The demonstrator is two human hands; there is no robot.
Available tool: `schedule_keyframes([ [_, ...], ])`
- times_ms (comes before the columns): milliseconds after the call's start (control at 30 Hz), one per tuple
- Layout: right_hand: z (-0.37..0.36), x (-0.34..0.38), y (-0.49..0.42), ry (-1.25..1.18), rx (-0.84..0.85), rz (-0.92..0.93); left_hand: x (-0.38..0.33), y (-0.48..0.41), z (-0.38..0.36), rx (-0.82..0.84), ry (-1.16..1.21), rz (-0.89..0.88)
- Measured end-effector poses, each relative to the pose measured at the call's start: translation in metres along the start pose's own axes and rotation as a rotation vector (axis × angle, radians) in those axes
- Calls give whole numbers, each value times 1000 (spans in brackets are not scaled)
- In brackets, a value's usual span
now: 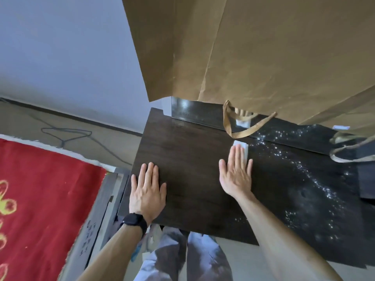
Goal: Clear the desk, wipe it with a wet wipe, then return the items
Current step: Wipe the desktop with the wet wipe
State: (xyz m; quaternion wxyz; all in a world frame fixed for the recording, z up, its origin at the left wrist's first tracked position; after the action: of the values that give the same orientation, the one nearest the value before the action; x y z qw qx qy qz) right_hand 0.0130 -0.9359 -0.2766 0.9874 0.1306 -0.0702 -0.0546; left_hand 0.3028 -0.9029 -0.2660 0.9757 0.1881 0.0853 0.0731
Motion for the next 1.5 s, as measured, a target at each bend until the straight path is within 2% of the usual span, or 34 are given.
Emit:
schedule_keyframes([
  [67, 4, -36, 8, -20, 39, -143, -16, -15, 7, -54, 7, -65],
  [133, 6, -38, 13, -17, 51, -173, -39, -29, 9, -65, 37, -119],
  [167, 8, -28, 12, -3, 37, -116, -52, -34, 7, -60, 59, -131],
  [300, 2, 35, -10, 62, 15, 315, -84, -42, -15, -91, 109, -85],
  [433, 7, 37, -34, 75, -28, 467, -81, -43, -21, -116, 80, -79],
  [500, 9, 8, -31, 66, -37, 394, -81, -43, -21, -111, 77, -63],
  [667, 21, -124, -12, -50, -54, -101, -86, -42, -20, -137, 72, -37],
  [767, 27, -163, -5, -74, -57, -221, -90, -42, -19, -165, 53, -3],
  [833, 26, -149, -6, -48, -82, -130, -102, -43, -16, -190, 50, 40],
  [933, 20, -100, -15, 3, -70, 188, -140, -46, -14, -225, 91, 77],
  [1033, 25, -77, -33, 2, -49, 384, -191, -46, -19, -238, 84, -36],
  [1133, 30, -107, -34, 27, -78, 439, -239, -46, -29, -224, 35, -199],
  [1233, 31, -169, -20, 6, -122, 306, -279, -41, -42, -214, 6, -344],
  [1300, 29, -212, -8, -9, -114, 175, -304, -36, -51, -191, 19, -378],
  [1500, 31, -326, 26, -140, -77, -377, -354, -23, -67, -163, 8, -447],
])
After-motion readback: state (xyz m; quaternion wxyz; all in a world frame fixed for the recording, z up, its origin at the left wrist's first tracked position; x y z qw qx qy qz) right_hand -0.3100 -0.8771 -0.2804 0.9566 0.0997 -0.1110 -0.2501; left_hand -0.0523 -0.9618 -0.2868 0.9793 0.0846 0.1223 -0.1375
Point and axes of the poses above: each hand's wrist, its own y-axis away from the middle knuckle, its own z-axis out of the back of the hand, x = y × z, the point moved 4 cm from there along -y, towards the middle knuckle, and after that the axes turned 10 degrees about z, right-handed, at the moved point
